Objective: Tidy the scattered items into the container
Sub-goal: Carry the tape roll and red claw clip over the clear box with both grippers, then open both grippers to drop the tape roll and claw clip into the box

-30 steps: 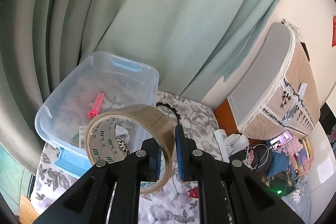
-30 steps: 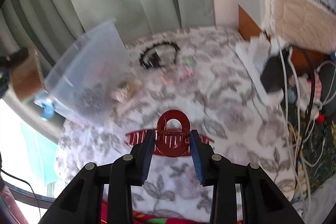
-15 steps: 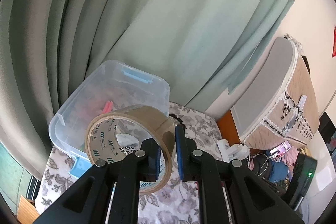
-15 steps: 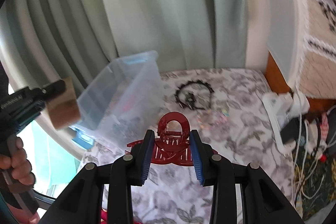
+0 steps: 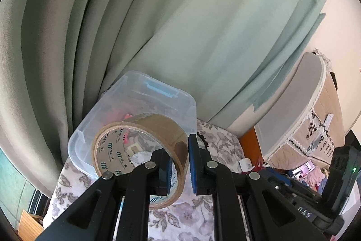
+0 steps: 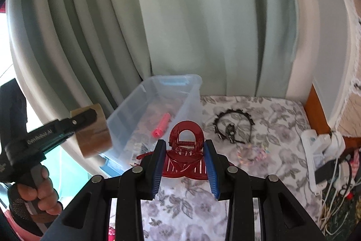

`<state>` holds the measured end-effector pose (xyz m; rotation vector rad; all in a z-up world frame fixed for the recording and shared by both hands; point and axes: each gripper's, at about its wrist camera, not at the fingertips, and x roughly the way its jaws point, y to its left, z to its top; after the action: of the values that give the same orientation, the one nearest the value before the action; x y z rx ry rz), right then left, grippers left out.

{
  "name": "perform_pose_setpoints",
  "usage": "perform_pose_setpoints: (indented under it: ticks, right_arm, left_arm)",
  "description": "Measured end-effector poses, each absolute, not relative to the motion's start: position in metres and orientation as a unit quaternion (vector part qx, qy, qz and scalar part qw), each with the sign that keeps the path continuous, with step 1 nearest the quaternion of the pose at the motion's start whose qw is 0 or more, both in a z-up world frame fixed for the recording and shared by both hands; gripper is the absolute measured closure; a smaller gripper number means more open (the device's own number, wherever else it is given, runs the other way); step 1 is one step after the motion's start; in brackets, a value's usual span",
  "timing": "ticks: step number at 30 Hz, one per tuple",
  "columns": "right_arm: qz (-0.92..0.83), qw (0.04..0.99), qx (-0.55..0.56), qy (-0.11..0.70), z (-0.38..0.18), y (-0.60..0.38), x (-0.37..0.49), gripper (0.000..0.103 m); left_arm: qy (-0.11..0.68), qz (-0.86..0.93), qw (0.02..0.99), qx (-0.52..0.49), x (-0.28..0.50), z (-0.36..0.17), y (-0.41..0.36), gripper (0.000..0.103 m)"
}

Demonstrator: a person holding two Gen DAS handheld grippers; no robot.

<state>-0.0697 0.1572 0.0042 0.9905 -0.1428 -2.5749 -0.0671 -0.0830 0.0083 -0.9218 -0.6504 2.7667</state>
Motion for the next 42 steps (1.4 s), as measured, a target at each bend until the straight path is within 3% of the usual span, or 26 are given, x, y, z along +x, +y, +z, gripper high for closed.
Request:
perform_pose_setpoints:
  ticks: [33,42]
  right_arm:
    - [-0.908,0.248,0.337,-0.016,0.027,0.092,-0.139,0.066]
    - [-0.899,0.259,0.352,-0.011,0.014,0.072,-0.160,0.066]
  left_arm:
    - [-0.225,0.917,0.050,-0.326,-0.112,-0.017,-0.126,0.091]
    - [-0.225,0.911,0.042,-0.343,-0.125,-0.028,-0.130,0.085]
